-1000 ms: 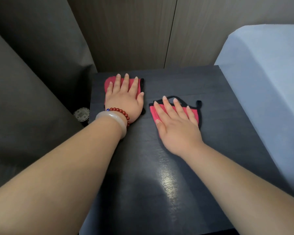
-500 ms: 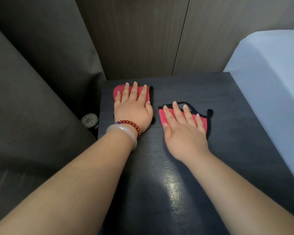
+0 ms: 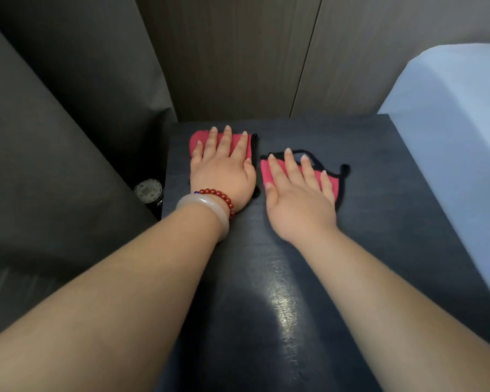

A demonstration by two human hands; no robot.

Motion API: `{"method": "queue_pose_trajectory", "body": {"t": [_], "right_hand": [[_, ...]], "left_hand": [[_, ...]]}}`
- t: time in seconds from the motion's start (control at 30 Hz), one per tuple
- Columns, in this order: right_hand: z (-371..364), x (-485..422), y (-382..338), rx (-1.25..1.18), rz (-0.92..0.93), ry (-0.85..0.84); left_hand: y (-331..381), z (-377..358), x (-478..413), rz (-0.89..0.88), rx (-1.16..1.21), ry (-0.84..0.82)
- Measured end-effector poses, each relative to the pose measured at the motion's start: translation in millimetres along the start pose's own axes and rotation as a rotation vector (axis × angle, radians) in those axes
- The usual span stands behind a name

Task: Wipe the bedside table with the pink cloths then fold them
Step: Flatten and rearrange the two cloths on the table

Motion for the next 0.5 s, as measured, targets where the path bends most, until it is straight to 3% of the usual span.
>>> {"method": "queue_pose_trajectory", "body": {"t": [0.23, 0.33, 0.5], "right_hand": [[18.8, -111.4, 2.4, -0.020, 0.023, -0.214], [11.1, -75.0, 5.8, -0.025, 0.022, -0.134], [0.6, 58.8, 37.8, -0.026, 0.005, -0.047]], "left_hand": [[-0.6, 0.0, -1.1, -0.002, 0.003, -0.017], [-1.2, -0.1, -2.0, -0.009, -0.005, -0.027], [3.4, 2.4, -4.2, 0.002, -0.040, -0.085]]}}
Point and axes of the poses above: each hand's wrist, its own x-axis away from the middle knuckle, its own z-axis out of the back of the hand, y = z × x, the point moved 2 cm from there along -x, towards the middle knuckle, and after that the axes turned 15 degrees about x, right-handed, at the moved point
